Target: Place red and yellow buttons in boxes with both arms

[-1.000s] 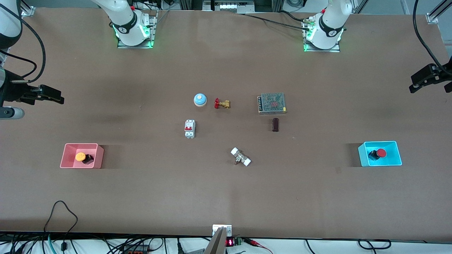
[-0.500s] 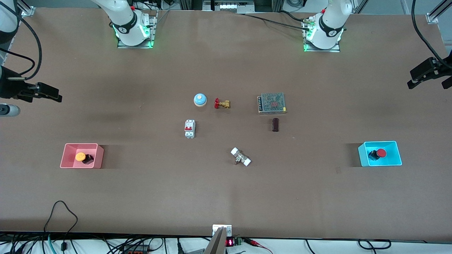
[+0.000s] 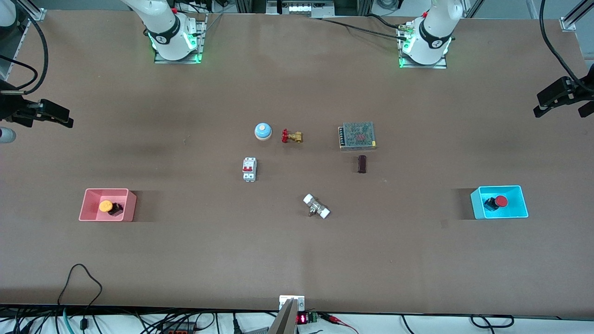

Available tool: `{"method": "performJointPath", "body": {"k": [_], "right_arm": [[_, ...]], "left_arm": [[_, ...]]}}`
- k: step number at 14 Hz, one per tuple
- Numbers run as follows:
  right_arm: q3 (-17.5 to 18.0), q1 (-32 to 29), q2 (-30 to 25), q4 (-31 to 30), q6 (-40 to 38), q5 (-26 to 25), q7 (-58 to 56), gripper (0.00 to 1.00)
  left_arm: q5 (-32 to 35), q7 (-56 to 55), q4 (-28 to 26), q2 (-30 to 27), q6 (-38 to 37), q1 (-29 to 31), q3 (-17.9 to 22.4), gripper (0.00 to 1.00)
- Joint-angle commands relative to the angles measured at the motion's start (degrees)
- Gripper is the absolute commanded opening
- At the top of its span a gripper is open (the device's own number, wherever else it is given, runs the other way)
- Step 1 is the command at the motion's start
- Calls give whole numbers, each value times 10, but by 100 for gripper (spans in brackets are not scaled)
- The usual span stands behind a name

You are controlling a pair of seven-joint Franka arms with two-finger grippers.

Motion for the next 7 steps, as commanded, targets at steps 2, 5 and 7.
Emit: {"method": "performJointPath", "body": {"k": [2,5,7], "right_arm": [[10,-13,-68,-81,23,-6,14,100],[10,-12,-72,-77,18,-11,6,100],[10,-15,-69,-75,18,-12,6,100]], "left_arm": [[-7,-2,-10,-12,-1,-3,4,100],[-7,-2,-11,-12,-1,-3,3,100],[-7,-2,-11,-12,-1,-3,3,100]]}}
